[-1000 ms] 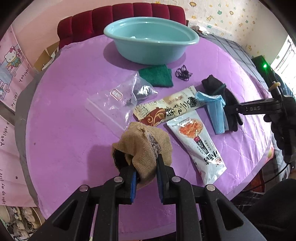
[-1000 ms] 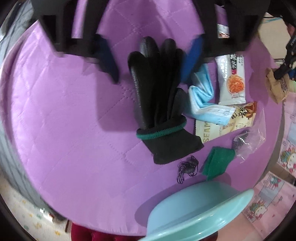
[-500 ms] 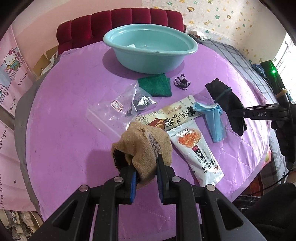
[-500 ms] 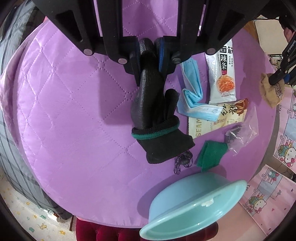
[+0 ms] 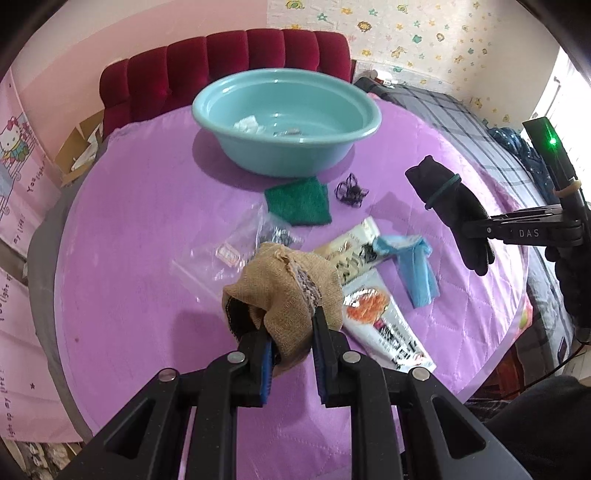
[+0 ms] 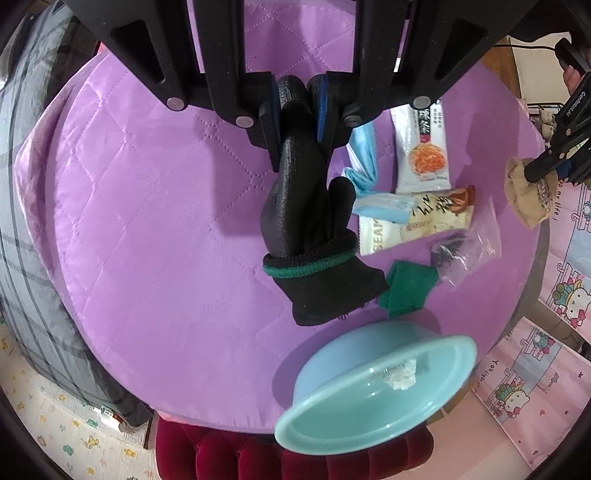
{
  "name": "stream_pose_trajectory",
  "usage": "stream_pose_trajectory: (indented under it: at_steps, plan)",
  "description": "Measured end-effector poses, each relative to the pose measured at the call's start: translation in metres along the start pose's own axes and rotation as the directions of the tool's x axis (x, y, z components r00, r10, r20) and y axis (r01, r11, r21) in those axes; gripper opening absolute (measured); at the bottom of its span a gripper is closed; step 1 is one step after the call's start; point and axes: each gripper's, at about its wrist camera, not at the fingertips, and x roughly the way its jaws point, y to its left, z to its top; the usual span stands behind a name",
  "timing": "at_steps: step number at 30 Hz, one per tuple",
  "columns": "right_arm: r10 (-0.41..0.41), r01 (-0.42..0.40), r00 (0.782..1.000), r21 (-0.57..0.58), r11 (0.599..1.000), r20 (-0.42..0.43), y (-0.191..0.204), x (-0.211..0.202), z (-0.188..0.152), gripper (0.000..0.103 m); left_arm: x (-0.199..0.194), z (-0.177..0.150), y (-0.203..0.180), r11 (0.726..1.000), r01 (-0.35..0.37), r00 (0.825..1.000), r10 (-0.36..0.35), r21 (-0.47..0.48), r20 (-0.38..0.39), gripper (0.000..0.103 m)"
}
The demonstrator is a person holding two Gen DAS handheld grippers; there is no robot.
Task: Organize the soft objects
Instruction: 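Carry the pouch and black glove over the teal basin and release both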
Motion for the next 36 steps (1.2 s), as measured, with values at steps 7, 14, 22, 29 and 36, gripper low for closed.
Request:
stream_pose_trajectory:
  at_steps: [7,14,22,29,36]
  plan:
    - [-0.006,0.006,1.0,0.0,1.0,0.03,0.004,-0.023,0.017,0.015,-0.01,0.022,-0.003,1.0,0.011,1.0,-0.011,0.022,0.02,0.019]
    - [-0.007,0.008,0.998,-0.016,1.0,0.062,0.009,-0.044,0.039,0.015,-0.017,0.048,-0.003,0.999,0.021,0.998,-0.023,0.041,0.051,0.019]
    - [-0.006,0.01,0.996,-0.039,0.999,0.09,0.016,-0.058,0.065,0.015,-0.02,0.078,0.0,0.998,0.021,0.996,-0.025,0.054,0.084,0.019]
    - [0.006,0.0,0.994,-0.056,0.998,0.108,0.023,-0.066,0.096,0.015,-0.017,0.112,0.004,0.998,0.021,0.994,-0.027,0.062,0.103,0.019]
    - [0.012,-0.003,0.992,-0.076,0.997,0.124,0.033,-0.067,0.134,0.015,-0.005,0.137,0.007,0.997,0.014,0.995,-0.021,0.075,0.102,0.019]
